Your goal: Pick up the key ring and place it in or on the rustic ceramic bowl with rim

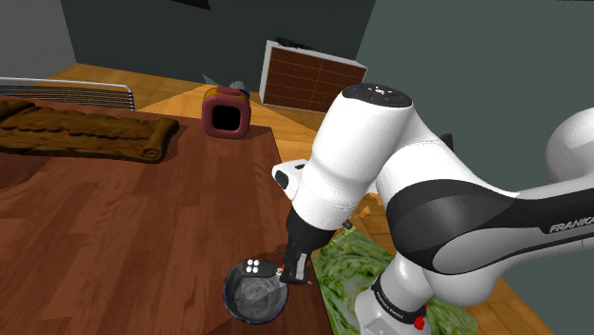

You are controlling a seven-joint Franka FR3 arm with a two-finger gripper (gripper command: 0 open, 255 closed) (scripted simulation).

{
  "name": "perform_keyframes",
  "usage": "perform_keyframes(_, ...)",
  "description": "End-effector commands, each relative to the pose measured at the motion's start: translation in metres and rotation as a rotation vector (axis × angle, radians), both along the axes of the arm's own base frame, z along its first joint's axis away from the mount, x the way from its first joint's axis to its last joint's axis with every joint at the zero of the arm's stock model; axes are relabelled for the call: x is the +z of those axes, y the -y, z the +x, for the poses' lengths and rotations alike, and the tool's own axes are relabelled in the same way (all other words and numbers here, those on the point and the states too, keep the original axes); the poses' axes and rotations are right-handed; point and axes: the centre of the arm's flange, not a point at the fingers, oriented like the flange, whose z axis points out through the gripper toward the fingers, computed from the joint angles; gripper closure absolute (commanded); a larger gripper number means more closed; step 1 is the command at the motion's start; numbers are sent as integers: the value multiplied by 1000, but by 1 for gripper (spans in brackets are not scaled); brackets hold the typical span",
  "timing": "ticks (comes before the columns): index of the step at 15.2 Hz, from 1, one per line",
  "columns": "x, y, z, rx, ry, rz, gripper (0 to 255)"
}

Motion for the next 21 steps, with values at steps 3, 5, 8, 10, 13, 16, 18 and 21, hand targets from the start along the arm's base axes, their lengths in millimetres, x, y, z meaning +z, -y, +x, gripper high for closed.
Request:
perform_keyframes(3, 0, 0, 0, 0, 0, 0, 255)
perform_keyframes(5, 0, 0, 0, 0, 0, 0, 0)
perform_keyframes(8, 0, 0, 0, 0, 0, 0, 0)
perform_keyframes(10, 13, 0, -1, 0, 0, 0, 0)
perform_keyframes(13, 50, 1, -4, 0, 0, 0, 0)
perform_keyframes(16, 50, 1, -4, 0, 0, 0, 0)
perform_keyframes(18, 50, 1, -4, 0, 0, 0, 0)
perform_keyframes(21, 50, 1, -3, 0, 0, 0, 0)
